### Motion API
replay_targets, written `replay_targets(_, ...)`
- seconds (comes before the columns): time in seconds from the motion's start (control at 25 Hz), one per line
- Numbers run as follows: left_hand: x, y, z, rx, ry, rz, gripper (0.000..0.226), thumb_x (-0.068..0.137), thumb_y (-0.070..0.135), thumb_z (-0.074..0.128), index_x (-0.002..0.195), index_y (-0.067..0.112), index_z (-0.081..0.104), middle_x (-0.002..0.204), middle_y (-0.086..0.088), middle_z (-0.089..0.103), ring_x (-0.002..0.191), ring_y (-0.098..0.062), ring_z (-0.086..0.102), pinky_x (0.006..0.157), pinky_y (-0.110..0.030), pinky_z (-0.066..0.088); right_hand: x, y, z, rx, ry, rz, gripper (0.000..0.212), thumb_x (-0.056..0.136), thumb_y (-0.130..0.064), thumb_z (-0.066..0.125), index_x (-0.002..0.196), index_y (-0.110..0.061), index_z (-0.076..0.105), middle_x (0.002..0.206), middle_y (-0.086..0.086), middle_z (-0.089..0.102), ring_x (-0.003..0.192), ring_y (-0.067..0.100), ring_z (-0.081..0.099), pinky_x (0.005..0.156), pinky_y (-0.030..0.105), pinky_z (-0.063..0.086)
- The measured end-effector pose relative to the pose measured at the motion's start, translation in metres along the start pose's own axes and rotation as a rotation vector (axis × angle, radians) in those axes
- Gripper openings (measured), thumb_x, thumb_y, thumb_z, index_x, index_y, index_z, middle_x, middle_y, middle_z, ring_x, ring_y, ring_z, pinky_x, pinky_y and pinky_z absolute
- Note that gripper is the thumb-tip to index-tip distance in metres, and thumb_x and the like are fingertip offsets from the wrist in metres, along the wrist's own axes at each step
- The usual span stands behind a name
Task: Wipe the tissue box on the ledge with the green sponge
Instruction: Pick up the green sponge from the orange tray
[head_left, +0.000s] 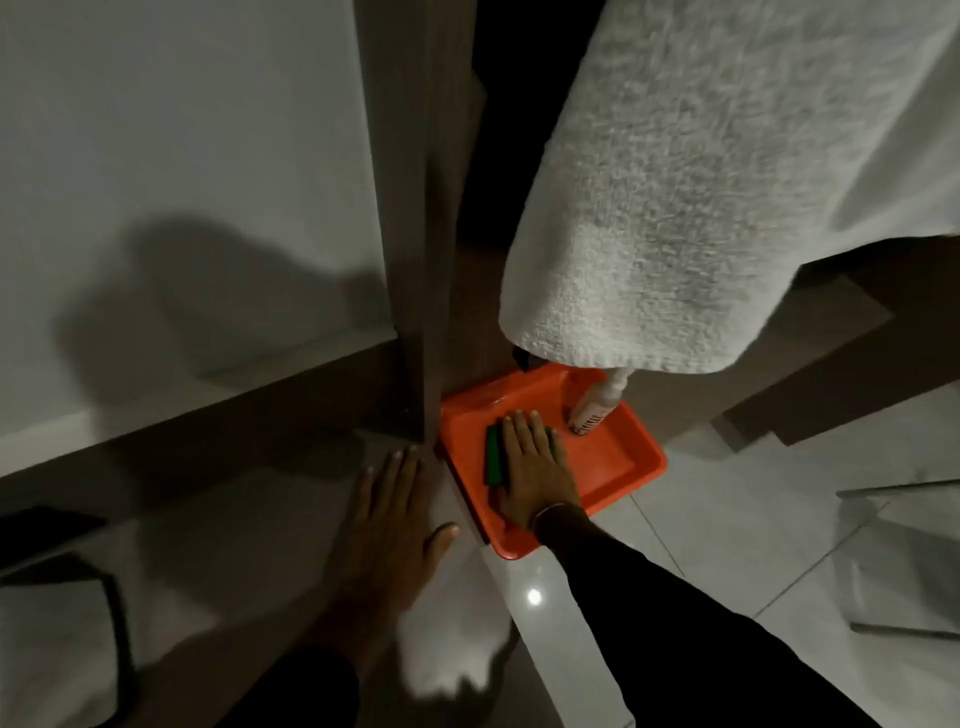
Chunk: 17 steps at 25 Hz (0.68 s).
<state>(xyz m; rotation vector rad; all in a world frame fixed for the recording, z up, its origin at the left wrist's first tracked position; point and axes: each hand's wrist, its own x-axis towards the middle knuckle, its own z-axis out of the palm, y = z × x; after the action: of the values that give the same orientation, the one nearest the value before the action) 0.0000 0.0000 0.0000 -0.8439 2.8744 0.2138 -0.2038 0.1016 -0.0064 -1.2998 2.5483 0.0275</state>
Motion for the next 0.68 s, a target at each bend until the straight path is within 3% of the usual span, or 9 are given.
replay_targets(0.12,0.004,-0.003,0.009,-0.012,0.010,-0.002,0.088,0.101,0.071,0.027,0.166,0.012,0.022,0.174,-0.016,0.028,0.161,-0.035,0.029,0.128,-0.062,0.031,0.008,0.006,0.015,0.004,-0.047,-0.001,0.097,0.076,-0.042,0.052,0.158,-0.013,0.009,0.167,0.009,0.009,0.154,0.030,0.001,0.122,0.058,0.004)
replay_targets(0.28,0.004,-0.005,0.016,0.002,0.054,0.006,0.090,0.101,0.072,0.028,0.166,0.011,0.018,0.176,-0.016,0.023,0.163,-0.035,0.024,0.130,-0.061,0.029,0.010,0.005,0.022,0.017,0.004,0.018,0.066,0.095,-0.022,0.022,0.158,-0.012,0.008,0.167,0.009,0.010,0.154,0.030,0.003,0.123,0.054,0.008)
replay_targets(0.56,-0.034,-0.018,-0.016,-0.054,-0.006,-0.040,0.092,0.099,0.076,0.023,0.167,0.014,0.020,0.176,-0.013,0.024,0.161,-0.036,0.028,0.131,-0.062,0.025,-0.026,-0.009,-0.006,0.037,0.077,-0.001,0.059,0.103,-0.015,0.034,0.158,-0.010,0.014,0.166,0.012,0.016,0.153,0.032,0.010,0.124,0.045,0.011)
replay_targets(0.68,-0.089,-0.040,-0.069,-0.120,0.114,-0.070,0.092,0.093,0.075,0.040,0.160,0.011,0.040,0.166,-0.015,0.045,0.154,-0.036,0.035,0.135,-0.051,0.003,-0.063,-0.037,-0.035,0.049,0.149,-0.005,0.065,0.097,-0.008,0.043,0.156,-0.010,0.019,0.165,0.014,0.019,0.152,0.034,0.016,0.123,0.047,0.018)
